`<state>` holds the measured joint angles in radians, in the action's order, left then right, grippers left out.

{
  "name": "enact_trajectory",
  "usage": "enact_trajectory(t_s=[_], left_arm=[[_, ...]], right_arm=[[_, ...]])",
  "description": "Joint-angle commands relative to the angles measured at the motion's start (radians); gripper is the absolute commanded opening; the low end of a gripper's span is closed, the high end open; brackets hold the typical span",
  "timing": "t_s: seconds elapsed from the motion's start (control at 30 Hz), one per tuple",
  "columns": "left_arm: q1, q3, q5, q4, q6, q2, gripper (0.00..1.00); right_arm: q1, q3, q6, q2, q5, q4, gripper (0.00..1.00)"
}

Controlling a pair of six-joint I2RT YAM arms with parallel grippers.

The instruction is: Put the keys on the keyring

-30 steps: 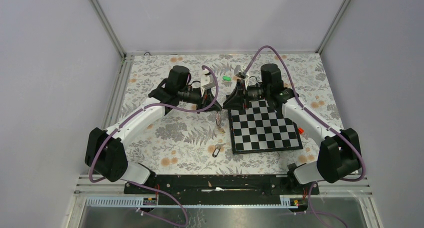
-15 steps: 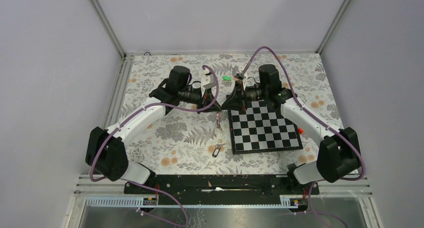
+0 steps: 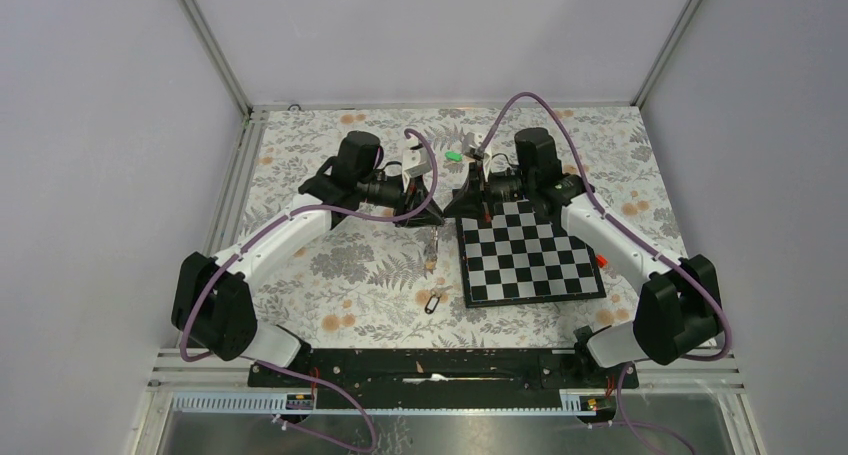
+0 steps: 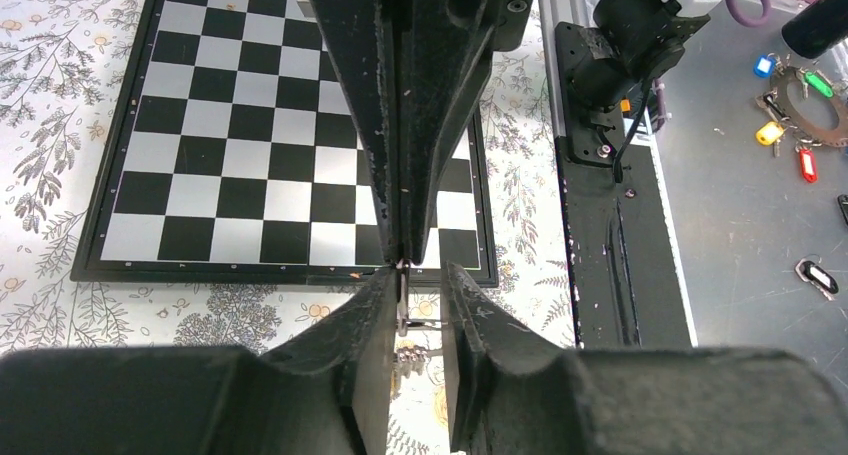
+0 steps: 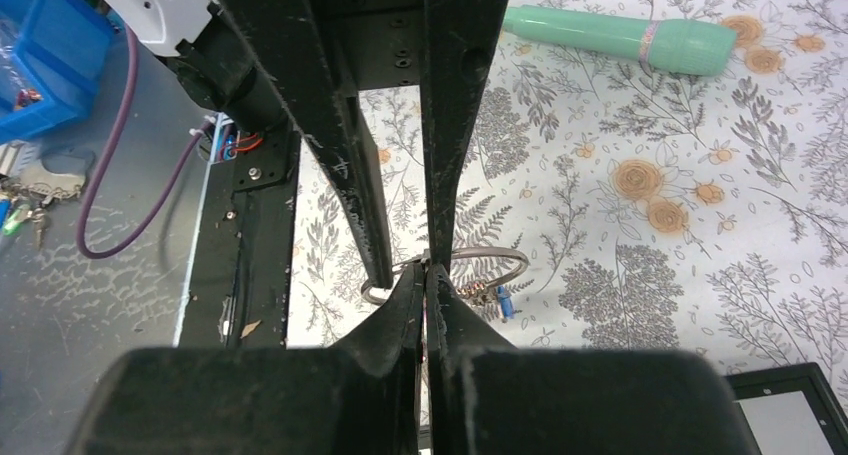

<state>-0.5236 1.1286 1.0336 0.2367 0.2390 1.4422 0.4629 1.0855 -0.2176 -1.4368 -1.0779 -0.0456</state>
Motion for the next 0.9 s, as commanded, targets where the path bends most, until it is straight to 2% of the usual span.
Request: enact_trajectory(t_s=[0.0,0.27,0.47,0.87], left_arm=[[0.004,0.018,0.053,-0.020,0.054,-0.008,0.30],[0.045,0.027,0.061,0.018,0.119,-0.006,0.48],[0.043,0.037,0.066,0.015,0.150,0.019,0.49],[0.014,0.081,0.113,0.014,0.148,0.073,0.44]], right_arm=[[0.008,0.063,-0.074,0.039,0.056,-0.075,0.00],[0.009,0.078,-0.100,0.056,0.083,-0.113,0.00],[0.009,0.095,-0.080,0.058,0.069,-0.116,0.00],[0.008,0.105,-0.074,0.051,0.059,-0.122,0.00]])
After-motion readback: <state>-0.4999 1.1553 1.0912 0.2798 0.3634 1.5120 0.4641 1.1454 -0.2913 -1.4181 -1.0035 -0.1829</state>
